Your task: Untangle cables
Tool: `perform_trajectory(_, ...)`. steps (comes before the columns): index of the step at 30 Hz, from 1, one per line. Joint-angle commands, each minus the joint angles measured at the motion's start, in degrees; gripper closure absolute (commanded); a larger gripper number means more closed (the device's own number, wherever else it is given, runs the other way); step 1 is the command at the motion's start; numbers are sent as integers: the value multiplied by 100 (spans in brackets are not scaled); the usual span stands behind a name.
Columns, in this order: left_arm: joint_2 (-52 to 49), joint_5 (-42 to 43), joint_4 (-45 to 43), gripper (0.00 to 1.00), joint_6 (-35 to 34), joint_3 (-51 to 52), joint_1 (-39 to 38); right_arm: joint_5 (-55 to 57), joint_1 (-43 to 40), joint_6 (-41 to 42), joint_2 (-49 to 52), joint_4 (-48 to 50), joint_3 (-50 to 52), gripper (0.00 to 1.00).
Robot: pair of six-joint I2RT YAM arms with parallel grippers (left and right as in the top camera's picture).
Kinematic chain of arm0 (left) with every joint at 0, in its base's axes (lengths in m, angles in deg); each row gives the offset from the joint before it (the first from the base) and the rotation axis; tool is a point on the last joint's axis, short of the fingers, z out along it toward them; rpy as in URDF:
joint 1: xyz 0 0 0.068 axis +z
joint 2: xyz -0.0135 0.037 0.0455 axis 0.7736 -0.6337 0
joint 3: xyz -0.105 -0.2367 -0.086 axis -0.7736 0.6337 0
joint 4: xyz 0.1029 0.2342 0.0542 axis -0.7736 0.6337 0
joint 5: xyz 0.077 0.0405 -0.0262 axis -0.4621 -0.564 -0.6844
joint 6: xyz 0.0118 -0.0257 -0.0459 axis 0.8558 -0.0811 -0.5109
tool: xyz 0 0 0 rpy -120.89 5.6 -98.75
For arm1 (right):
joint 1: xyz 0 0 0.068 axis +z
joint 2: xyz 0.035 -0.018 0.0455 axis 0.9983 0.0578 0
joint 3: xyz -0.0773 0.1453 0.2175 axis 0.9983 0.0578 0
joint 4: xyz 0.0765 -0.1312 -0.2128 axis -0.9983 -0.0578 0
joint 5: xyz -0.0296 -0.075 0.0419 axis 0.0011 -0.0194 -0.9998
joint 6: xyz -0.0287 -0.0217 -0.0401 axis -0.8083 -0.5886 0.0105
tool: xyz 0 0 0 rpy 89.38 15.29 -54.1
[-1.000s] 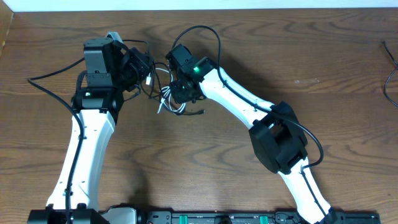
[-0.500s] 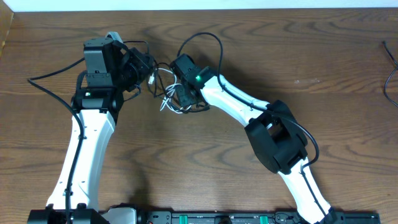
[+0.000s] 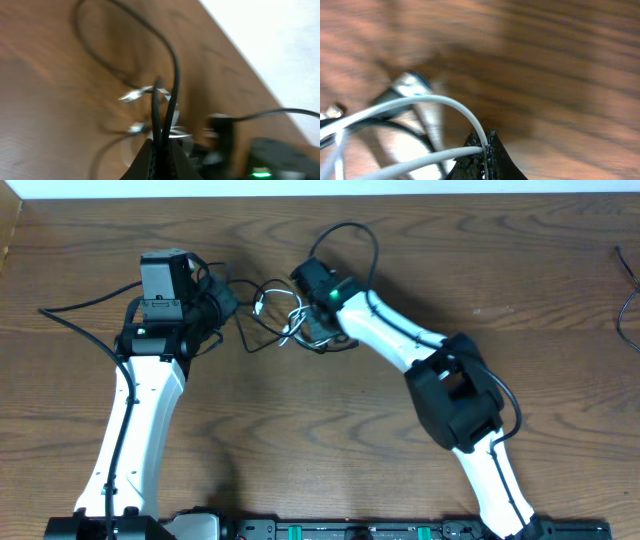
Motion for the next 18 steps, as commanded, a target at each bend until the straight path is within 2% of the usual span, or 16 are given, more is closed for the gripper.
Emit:
perform_trajectory(1, 131, -1027, 168, 92, 420, -96, 4, 472, -437, 94, -22, -275, 109, 99)
perform_trajectory(12, 35, -3154, 643, 92, 931, -96, 4, 498, -1626, 57, -612, -1130, 105, 99)
perform_trajectory(18, -157, -3403, 688, 92, 968, -96, 11, 494, -2164, -195, -1530, -1217, 105, 99)
